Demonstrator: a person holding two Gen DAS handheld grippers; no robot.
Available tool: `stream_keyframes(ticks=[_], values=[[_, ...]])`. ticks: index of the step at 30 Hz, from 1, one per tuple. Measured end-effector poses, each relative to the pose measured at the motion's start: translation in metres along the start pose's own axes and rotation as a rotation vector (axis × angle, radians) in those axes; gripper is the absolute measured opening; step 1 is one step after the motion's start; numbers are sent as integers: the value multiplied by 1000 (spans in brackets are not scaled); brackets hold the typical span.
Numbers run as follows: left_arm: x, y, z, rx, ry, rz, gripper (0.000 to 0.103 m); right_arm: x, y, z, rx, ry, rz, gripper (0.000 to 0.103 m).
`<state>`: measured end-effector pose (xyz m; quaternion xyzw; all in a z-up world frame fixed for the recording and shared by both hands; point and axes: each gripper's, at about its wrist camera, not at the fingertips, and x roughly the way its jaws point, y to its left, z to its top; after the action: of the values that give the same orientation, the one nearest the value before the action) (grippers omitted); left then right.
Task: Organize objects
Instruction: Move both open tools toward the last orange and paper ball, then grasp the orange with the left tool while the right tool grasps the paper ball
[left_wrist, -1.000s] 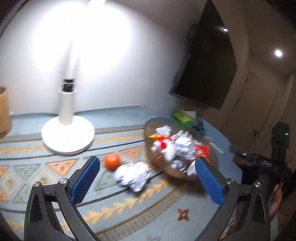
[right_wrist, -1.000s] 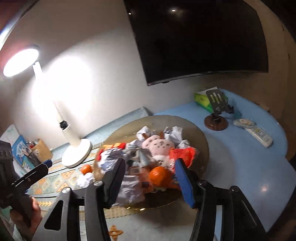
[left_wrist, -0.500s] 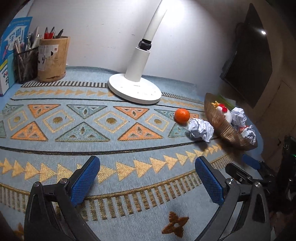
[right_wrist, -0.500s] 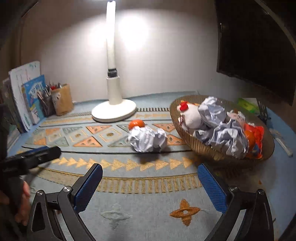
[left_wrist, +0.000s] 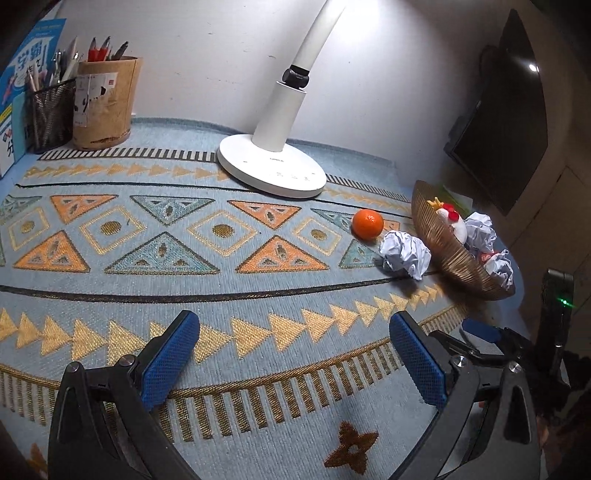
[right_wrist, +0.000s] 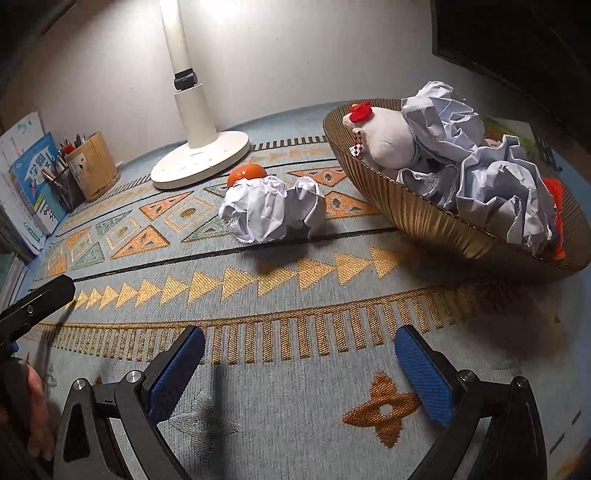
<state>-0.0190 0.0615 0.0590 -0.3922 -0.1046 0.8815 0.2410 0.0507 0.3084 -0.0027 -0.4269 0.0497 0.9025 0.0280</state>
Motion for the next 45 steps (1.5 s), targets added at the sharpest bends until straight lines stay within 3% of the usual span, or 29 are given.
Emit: stream_keyframes(ticks=[10,17,20,24,29,31,33,35,37,40,43,45], values=[[3,-2,0,16,17,-3,102,5,1,1,4,27,13,103],[3,-9,3,39,-4,38,102,6,-1,1,29,31,19,103],[18,-14,23,41,56,-33,102,3,-7,1,71,17,-14,103],[54,-33,67,33,121,-185,102,9,-11,10,139,56,-41,103],[120,-54,100,39,187,-215,102,21,-2,38,207,41,102,103],[142,-59,103,53,231,-251,99,31,4,53,177,37,86,103],[154,-66,99,122,263,-269,88,40,3,63,180,19,72,103],[154,-72,95,181,256,-278,85,49,-3,68,228,21,96,103],[152,-69,97,160,252,-324,85,54,-5,68,241,-6,107,103],[154,-67,97,138,249,-302,83,54,-3,67,245,-19,90,103],[154,-77,94,184,239,-261,81,53,-4,67,245,-23,90,102],[155,-77,96,176,223,-269,60,52,-4,66,239,-30,78,87]])
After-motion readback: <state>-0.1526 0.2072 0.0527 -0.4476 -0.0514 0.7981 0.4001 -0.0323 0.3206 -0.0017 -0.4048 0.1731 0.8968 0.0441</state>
